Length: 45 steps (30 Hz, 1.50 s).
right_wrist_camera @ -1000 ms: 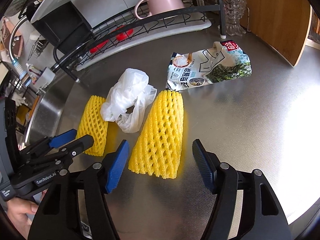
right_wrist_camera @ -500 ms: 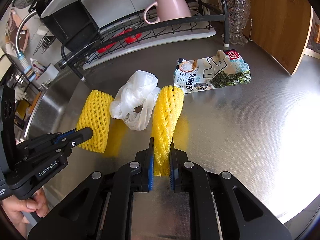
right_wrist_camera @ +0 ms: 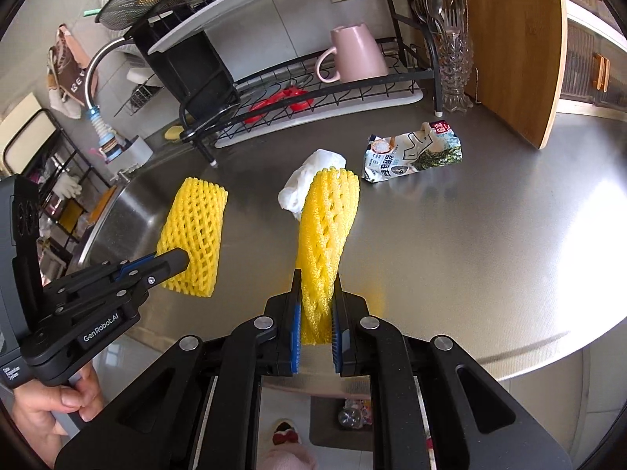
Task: Collect trash
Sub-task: 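Carry both yellow foam nets down over the floor bin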
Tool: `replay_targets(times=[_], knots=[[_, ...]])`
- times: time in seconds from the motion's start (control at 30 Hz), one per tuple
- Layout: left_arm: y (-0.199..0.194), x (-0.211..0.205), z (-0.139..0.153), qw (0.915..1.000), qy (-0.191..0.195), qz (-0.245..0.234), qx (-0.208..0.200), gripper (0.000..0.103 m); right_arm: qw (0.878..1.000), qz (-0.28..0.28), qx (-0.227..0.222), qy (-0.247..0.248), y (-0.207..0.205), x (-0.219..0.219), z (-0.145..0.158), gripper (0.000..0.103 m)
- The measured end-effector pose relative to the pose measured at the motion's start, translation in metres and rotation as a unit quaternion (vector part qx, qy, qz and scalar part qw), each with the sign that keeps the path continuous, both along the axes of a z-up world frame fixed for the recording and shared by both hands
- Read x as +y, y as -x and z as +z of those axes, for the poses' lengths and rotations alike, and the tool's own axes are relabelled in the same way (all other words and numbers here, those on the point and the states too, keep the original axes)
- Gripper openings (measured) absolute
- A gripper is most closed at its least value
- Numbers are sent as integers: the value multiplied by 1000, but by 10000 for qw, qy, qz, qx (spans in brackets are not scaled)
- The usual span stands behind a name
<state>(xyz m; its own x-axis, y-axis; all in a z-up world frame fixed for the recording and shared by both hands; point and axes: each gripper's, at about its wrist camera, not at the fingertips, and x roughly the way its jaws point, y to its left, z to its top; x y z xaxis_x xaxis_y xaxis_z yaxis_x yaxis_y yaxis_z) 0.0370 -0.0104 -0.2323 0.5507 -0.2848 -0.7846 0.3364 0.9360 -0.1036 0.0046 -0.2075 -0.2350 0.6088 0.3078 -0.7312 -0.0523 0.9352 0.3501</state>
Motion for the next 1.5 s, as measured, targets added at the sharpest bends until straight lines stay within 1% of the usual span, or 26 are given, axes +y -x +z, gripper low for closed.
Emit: replay_targets(times=[0.17,0.33,0.47,0.63,0.83,0.97,1.07,1.17,1.23,1.3,1.37,1.5], knots=[[36,9,-2,10000,12,26,29,8,9999,150,60,-24,32,4,-1,13],[72,22,-15,9999,38,31,135,8,9994,280,184,-11,62,3,-10,13],[96,30,-32,9994,41,11,334,8,9982,452,396,26,82,7,-23,13],[120,34,-59,9971,96,-42,755,8,9954,572,771,12,98,14,-48,13],[135,34,-100,9922,50,-73,1240,8,9909,652,1173,50,112,26,-80,13],[136,33,-128,9902,35,-76,1393,8,9873,680,1433,82,115,32,-107,13],[135,31,-156,9884,22,-58,1515,8,9851,687,1576,86,112,35,-129,13],[132,27,-185,9873,-86,-61,1587,8,9818,624,1796,-27,107,35,-156,13],[131,24,-205,9865,-154,-96,1630,8,9803,589,1883,-19,104,35,-172,13],[128,21,-224,9850,-156,-90,1714,8,9784,600,1978,-9,101,37,-189,13],[126,18,-243,9833,-158,-91,1811,8,9749,543,2153,-141,97,34,-209,13],[121,15,-274,9782,-143,-69,2072,8,9713,523,2320,12,87,36,-245,13]])
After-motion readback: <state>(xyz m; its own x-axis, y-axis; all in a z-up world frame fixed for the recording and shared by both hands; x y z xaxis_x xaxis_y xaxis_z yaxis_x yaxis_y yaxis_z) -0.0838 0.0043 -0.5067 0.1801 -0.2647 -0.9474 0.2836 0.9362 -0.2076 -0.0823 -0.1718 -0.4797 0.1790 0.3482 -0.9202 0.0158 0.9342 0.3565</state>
